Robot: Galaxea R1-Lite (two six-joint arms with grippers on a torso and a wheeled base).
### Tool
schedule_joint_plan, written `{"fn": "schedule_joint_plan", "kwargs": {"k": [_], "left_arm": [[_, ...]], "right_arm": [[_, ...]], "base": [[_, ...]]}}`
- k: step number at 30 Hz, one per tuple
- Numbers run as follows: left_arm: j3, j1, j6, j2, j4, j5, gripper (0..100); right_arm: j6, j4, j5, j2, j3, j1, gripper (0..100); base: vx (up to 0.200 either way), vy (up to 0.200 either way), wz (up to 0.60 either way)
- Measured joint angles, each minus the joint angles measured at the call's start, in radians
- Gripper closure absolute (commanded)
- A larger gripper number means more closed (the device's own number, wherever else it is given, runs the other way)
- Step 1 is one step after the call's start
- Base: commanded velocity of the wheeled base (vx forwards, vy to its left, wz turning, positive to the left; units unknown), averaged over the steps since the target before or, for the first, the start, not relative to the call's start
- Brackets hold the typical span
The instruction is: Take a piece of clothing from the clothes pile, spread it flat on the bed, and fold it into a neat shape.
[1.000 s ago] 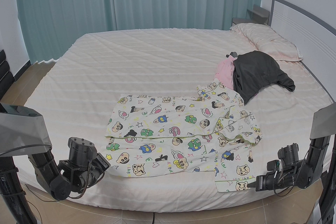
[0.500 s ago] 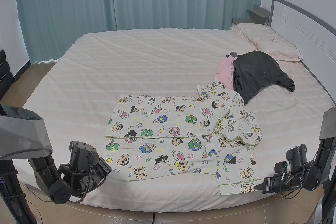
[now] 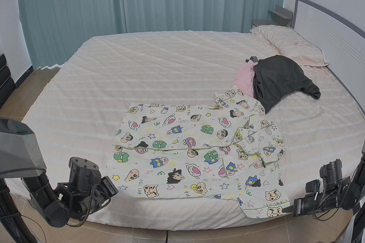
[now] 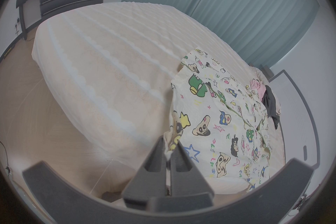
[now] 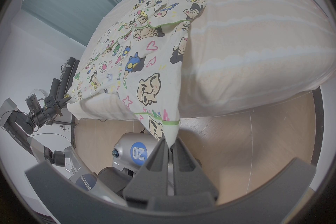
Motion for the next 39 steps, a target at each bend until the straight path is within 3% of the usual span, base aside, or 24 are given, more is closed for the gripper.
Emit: {"fn": "schedule_joint_plan", "kwargs": {"k": [13,30,39], "left_arm": [[0.068,-0.066,0.049,0.006,0.002,0.008,100],[0.154,-0.134,0.077,0.038,-0.002,0.030,100],[0.174,-0.150,0.078,-0.004,0.009,0.036,100]], "right_arm": [[-0.065,0.303,-0.005,-0.214,0.000,-0.002,100],[-0.125,0.529,-0.007,-0.379,0.000,0.016,100],[-0.132,0.546,-0.007,-0.421,0.000,0.025,100]], "base": [[0.000,0.000,0.00],[0.000,0.000,0.00],[0.000,0.000,0.00]]}}
